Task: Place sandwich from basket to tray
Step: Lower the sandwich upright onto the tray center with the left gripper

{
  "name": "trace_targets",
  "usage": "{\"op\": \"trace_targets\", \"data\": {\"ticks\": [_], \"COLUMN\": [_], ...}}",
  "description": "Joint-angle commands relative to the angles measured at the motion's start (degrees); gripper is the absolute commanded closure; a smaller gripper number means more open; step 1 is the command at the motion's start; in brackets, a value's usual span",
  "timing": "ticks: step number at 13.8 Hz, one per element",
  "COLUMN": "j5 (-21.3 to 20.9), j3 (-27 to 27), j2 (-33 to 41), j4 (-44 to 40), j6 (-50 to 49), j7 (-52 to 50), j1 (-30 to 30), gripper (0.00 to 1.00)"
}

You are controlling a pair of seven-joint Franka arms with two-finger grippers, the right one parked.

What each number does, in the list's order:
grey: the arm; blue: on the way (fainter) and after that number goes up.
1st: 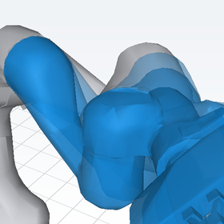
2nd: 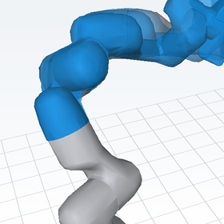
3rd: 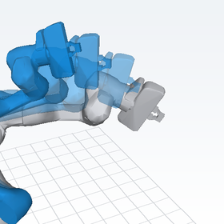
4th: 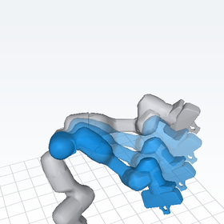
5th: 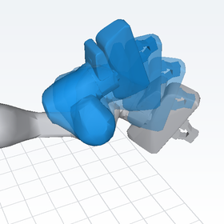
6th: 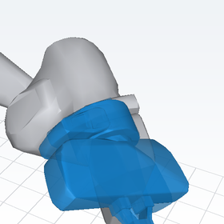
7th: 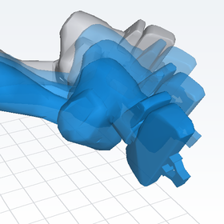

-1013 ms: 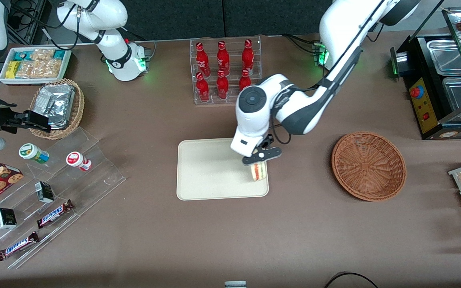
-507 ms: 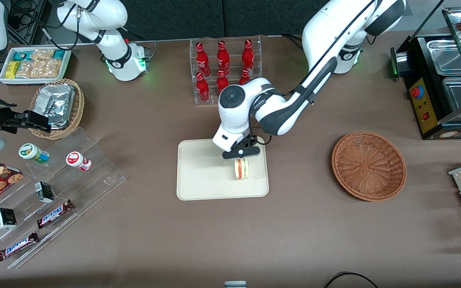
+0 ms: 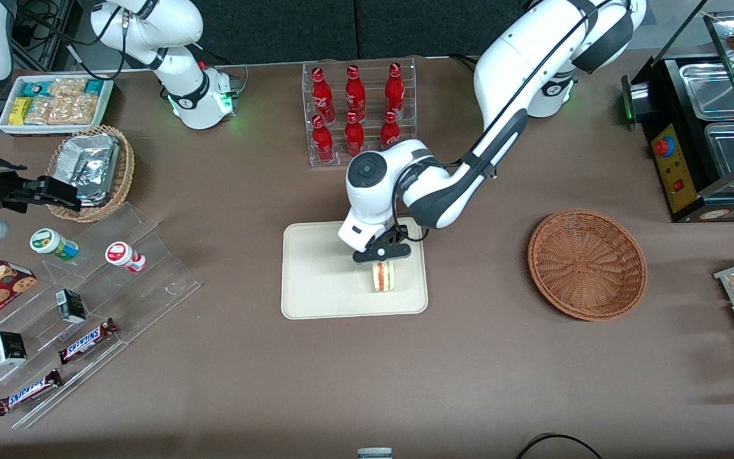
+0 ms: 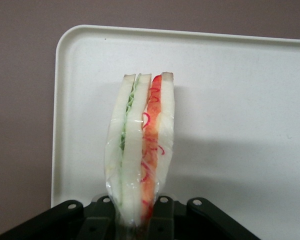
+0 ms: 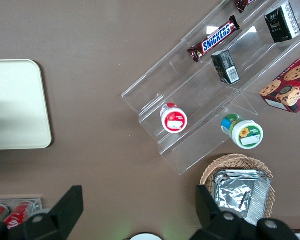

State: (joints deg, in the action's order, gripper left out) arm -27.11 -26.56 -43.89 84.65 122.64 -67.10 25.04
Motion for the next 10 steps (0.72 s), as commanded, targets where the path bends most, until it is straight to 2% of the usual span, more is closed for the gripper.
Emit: {"op": "trace_targets", "data": {"ticks": [1,7,8,9,10], "j5": [-2.9,-2.9,-2.9,-2.9,-2.9], "j3": [0.5,0.4,0.4,0.4,0.4], "j2": [-2.3,-2.5,-2.7,-2.8,-2.9], "j4": [-2.2,-2.1,-2.1,-2.1,-2.1], "j6": [0.1,1.4,1.4,1.4,1.4], "j7": [-0.9,-1.0,-1.0,-1.0,-0.9], "j1": [1.2,1.7,1.9,2.0,2.0], "gripper": [0.81,0.75,0.67,0.43,0.16]}}
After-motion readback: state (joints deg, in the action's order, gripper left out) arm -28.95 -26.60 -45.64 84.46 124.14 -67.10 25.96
